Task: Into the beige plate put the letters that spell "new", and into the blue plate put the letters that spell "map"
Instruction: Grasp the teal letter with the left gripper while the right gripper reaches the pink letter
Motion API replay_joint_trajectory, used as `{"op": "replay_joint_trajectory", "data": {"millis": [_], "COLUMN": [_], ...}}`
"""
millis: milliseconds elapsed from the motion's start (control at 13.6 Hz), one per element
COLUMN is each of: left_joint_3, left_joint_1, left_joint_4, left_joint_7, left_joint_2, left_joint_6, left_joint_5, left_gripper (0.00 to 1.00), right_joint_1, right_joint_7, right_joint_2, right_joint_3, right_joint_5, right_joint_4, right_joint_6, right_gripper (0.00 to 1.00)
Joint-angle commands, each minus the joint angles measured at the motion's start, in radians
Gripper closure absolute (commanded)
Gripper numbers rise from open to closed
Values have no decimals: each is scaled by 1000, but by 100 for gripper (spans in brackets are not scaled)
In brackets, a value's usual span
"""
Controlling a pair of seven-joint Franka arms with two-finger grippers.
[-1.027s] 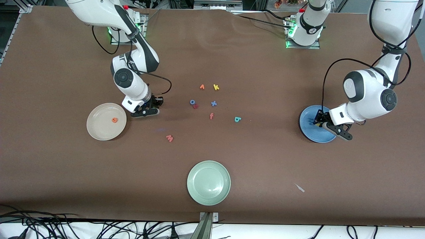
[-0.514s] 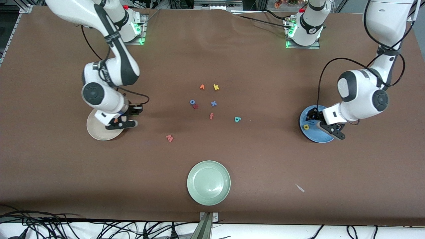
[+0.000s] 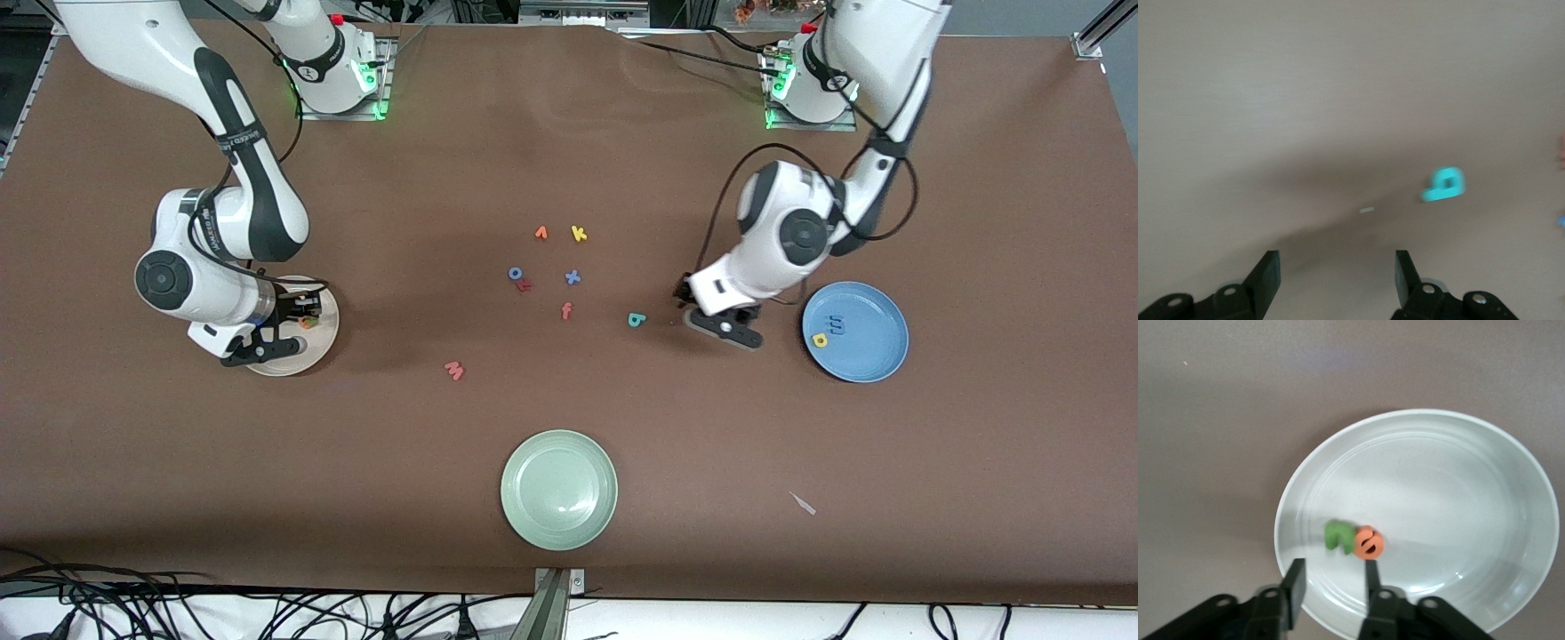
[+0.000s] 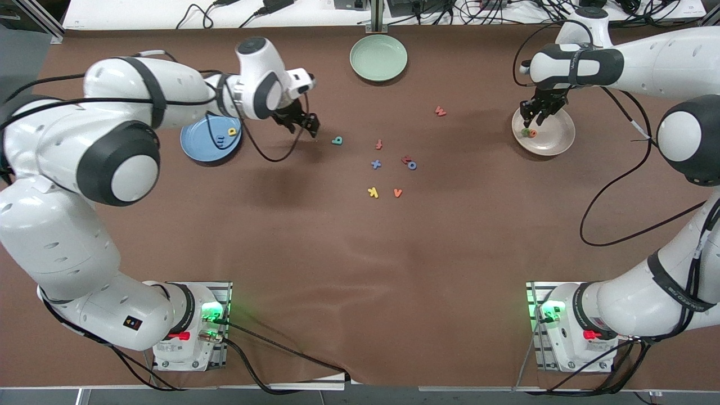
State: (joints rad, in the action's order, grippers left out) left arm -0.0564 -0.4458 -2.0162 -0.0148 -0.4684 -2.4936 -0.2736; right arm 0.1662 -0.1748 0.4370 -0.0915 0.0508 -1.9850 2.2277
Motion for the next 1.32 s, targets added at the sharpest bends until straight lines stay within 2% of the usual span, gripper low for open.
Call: {"op": "replay_joint_trajectory", "data": {"millis": [0, 367, 587, 807, 880, 1027, 1101, 1247], "left_joint_3": [16, 21, 21, 21, 21, 23, 24, 42], "left_joint_1": [-65, -103, -122, -146, -148, -148, -148, -148], "left_joint_4": [115, 151, 152, 172, 174, 172, 174, 172], "left_joint_7": [125, 173, 196, 248, 246, 231, 230, 225], "left_joint_2": [-94, -159, -170, -191, -197, -210, -213, -213], "left_joint_6": [-1, -50, -59, -62, -68, -96, -96, -96], "left_joint_5": [-6, -7, -9, -6, -3, 2, 2, 4], "left_gripper": [22, 23, 23, 23, 27, 47, 53, 53], "right_joint_1": [6, 7, 10, 19, 24, 68, 94, 101], "right_joint_7": [-11, -20, -15, -25, -32, -38, -38, -38], "right_joint_2": [8, 8, 61, 117, 146, 193, 218, 265], "right_joint_3": [21, 107, 194, 242, 258, 266, 266, 266], "right_joint_5": [8, 4, 6, 0, -5, -18, -46, -77], "right_joint_4": [46, 87, 158, 222, 256, 290, 291, 296], "right_joint_6": [-17, -16, -8, -3, 0, 48, 103, 193], "right_gripper": [0, 0, 0, 0, 0, 0, 0, 0]}}
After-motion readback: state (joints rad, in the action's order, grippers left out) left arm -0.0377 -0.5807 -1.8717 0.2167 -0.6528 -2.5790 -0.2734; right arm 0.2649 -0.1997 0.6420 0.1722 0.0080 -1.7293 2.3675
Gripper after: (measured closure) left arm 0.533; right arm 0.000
